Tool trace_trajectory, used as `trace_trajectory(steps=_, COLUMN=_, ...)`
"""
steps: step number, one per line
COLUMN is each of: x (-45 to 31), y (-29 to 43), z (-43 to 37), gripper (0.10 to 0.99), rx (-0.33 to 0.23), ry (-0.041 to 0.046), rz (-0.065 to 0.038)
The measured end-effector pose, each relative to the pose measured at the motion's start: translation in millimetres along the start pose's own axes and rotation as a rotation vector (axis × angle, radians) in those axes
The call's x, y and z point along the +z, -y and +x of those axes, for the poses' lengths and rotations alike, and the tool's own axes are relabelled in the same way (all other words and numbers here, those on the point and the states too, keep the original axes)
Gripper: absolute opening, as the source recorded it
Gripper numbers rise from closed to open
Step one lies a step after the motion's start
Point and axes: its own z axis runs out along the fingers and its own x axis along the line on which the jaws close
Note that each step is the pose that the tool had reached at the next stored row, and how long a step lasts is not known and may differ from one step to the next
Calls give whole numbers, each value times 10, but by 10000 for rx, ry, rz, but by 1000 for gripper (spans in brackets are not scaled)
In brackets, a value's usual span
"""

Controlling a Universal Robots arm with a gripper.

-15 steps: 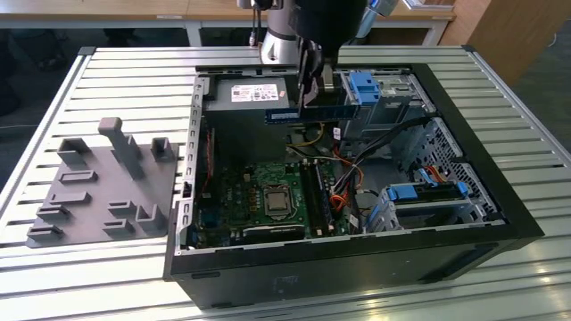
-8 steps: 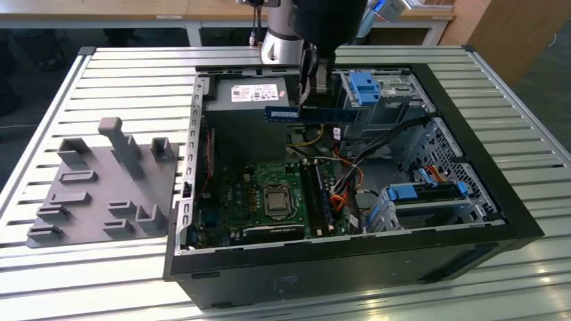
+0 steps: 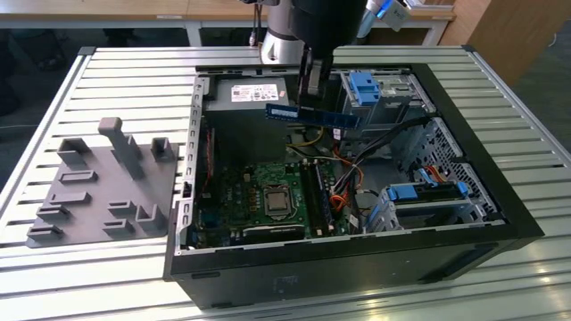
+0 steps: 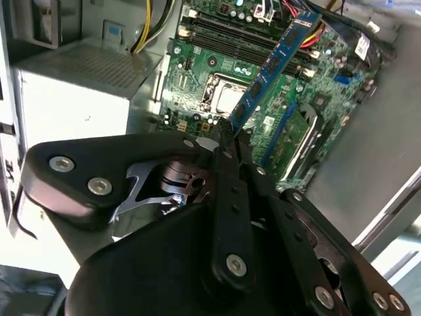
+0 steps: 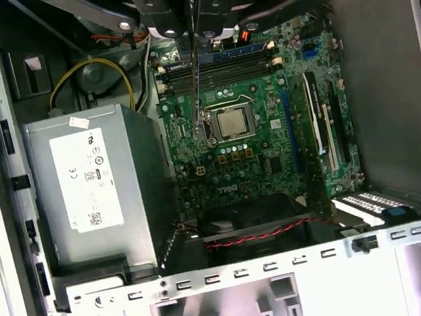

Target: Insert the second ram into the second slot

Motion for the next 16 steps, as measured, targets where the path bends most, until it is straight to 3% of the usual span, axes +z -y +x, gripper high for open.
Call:
trace_trajectory(steps=8, x=27, y=1, z=1, gripper=137, rx=1256, ry=10, rz=19)
trace_trajectory(steps=11, x=30, y=6, z=18, gripper=137, rx=1401, ry=-2, rz=26)
trace_trajectory(steps=16, x=33, y=32, z=113, gripper=137, rx=1410, ry=-5, rz=28)
